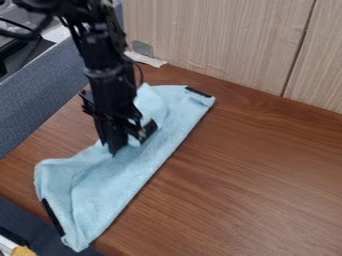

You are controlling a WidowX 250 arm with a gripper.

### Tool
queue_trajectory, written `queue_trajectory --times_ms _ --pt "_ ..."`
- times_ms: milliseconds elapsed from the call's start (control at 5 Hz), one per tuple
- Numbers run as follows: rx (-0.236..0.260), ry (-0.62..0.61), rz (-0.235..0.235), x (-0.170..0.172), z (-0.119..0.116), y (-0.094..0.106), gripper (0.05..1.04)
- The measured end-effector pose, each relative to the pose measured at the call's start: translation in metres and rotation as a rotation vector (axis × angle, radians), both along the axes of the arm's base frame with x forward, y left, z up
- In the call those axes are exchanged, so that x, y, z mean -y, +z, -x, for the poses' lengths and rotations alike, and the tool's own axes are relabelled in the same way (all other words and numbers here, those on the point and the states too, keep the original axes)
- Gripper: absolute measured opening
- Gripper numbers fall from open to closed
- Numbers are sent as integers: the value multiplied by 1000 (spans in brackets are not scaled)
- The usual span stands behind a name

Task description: Fold the cloth from left to right

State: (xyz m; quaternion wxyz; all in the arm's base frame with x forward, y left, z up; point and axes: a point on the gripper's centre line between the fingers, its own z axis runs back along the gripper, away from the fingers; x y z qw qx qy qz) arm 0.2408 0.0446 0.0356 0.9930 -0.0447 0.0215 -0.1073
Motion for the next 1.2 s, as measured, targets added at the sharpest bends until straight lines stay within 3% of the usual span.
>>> queue_trajectory --times_ms 600,800,1200 --pt "-35 -94 -81 16 21 -29 81" --pt "-51 -85 -82 15 21 -26 236" --pt "-58 -52 -58 8 21 -23 812"
